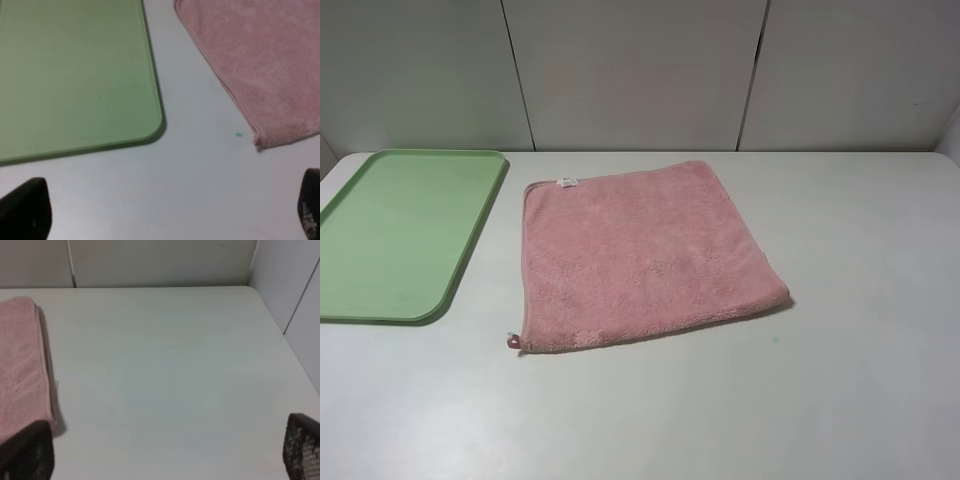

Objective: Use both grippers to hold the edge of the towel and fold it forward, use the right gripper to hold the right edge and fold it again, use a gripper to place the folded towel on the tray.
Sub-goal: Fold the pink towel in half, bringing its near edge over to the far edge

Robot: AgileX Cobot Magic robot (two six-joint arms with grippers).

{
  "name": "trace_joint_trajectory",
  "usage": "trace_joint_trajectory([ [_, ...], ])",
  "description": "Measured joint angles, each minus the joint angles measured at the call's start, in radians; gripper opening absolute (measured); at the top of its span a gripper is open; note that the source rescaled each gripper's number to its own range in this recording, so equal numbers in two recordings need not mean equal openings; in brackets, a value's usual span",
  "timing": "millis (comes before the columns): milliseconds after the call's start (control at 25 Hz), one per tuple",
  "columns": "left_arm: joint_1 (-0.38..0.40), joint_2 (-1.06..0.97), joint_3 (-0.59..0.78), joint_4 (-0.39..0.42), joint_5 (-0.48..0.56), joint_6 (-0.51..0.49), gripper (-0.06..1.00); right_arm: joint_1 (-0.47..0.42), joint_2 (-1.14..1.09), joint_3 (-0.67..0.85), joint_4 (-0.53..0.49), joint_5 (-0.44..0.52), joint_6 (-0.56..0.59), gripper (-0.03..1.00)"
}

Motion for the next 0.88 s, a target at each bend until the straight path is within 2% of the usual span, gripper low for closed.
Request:
trace_joint_trajectory([
  [880,0.0,0.0,0.0,0.0,0.0,0.0,0.98,0.0,0.0,0.0,0.0,0.0,0.0,1.0],
])
